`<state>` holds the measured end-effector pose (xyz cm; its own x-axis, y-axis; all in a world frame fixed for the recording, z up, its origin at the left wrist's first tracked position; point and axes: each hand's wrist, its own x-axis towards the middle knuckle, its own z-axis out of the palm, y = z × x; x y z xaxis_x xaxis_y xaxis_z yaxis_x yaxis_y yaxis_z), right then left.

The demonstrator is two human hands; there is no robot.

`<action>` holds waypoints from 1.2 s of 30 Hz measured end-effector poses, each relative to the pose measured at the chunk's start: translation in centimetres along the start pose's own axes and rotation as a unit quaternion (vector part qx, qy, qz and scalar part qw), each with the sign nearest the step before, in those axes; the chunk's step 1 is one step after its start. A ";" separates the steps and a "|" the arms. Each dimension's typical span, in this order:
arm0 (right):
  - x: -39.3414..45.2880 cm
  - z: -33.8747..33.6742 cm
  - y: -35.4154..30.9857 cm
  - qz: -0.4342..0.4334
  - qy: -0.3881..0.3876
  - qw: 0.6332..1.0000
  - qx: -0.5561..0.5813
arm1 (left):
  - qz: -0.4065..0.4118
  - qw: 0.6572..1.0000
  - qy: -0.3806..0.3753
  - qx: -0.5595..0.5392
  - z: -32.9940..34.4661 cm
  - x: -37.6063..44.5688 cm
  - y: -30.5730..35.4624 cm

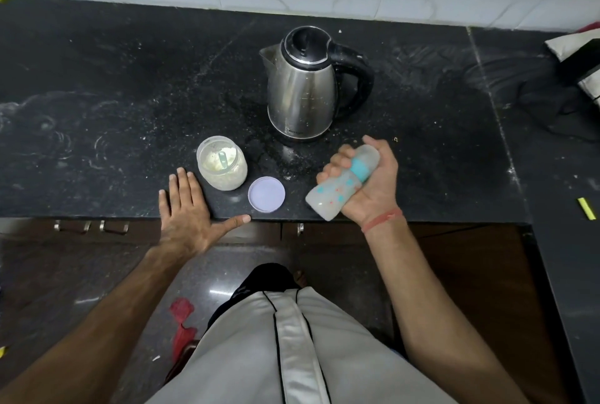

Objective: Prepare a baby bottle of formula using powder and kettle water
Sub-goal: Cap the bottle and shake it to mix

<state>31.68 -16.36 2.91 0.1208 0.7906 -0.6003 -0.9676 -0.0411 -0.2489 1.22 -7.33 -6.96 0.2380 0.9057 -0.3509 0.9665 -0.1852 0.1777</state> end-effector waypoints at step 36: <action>-0.4 -0.3 2.6 -0.011 0.085 0.993 -0.076 | 0.000 0.998 -0.047 -0.046 0.0 0.6 1.2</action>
<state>29.18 -16.98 2.33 0.1899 0.6787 -0.7094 -0.9214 -0.1263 -0.3675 2.49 -7.00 -6.93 0.2496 0.8653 -0.4347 0.9547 -0.1449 0.2597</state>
